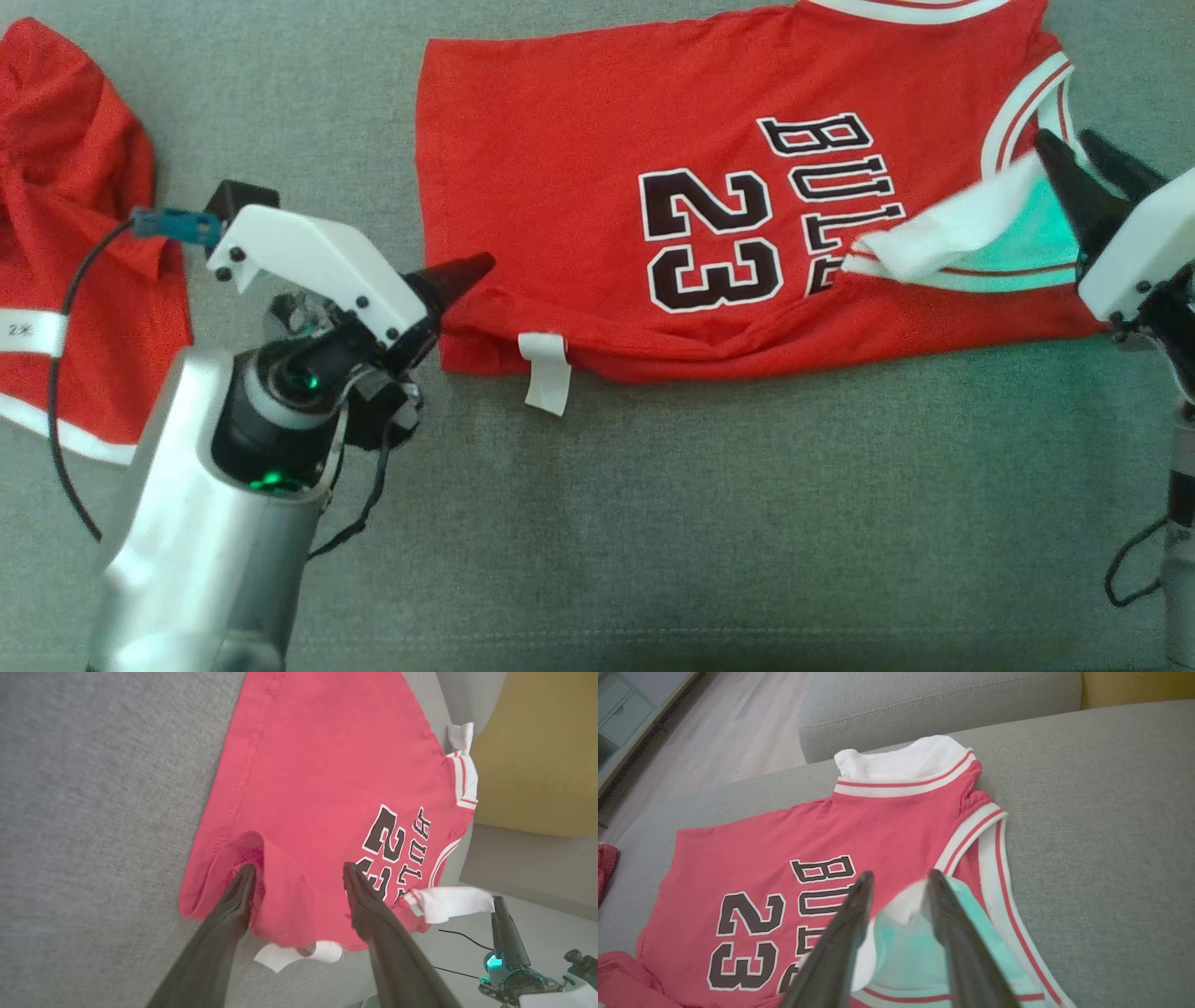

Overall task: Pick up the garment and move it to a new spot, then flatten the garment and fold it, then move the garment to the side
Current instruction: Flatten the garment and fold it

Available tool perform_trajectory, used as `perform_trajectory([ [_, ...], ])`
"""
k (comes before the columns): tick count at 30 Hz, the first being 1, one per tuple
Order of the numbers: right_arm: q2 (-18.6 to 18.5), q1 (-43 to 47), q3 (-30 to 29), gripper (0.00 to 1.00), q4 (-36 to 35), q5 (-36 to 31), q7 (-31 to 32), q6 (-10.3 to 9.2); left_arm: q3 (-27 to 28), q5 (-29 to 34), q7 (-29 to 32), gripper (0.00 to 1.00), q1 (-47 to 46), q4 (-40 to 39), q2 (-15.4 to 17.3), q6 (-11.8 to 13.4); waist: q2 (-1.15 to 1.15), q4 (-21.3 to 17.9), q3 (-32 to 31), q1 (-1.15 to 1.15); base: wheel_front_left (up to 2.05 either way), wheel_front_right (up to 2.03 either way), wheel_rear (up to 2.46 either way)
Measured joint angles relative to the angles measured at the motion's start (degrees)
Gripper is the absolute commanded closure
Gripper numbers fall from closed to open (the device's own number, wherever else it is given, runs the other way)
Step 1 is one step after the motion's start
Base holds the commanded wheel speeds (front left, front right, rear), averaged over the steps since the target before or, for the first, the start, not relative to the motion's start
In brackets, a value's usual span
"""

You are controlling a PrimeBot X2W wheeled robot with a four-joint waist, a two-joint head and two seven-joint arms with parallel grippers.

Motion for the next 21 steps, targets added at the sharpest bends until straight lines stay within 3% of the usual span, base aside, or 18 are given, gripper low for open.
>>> perform_trajectory([
  [4, 0.0, 0.3, -0.7, 0.0, -0.8, 0.8, -1.8, 0.0, 2.0, -1.0, -2.1, 0.0, 0.7, -0.6, -0.4, -0.2, 0.0, 0.2, -0.5, 0.0, 0.0, 0.0, 0.0],
  [7, -1.2, 1.8, -0.6, 0.0, -3.2, 0.9, -3.3, 0.0, 1.5, 0.6, -4.6, 0.0, 2.5, -3.0, 1.0, -3.7, 0.0, 0.2, -1.0, 0.0, 0.0, 0.0, 0.0],
  [14, -6.3, 13.1, -0.2, 0.0, -9.3, -1.0, -4.2, 0.0, -5.6, 8.2, -7.4, 0.0, 12.4, -10.1, 9.2, -12.9, 0.0, 0.1, -1.3, -0.01, 0.0, 0.0, 0.0],
  [21, -7.5, 17.1, -2.0, 0.0, -10.2, -3.8, -4.5, 0.0, -9.0, 12.8, -11.3, 0.0, 13.8, -7.1, 10.2, -15.9, 0.0, 0.3, 0.2, 0.0, 0.0, 0.0, 0.0],
])
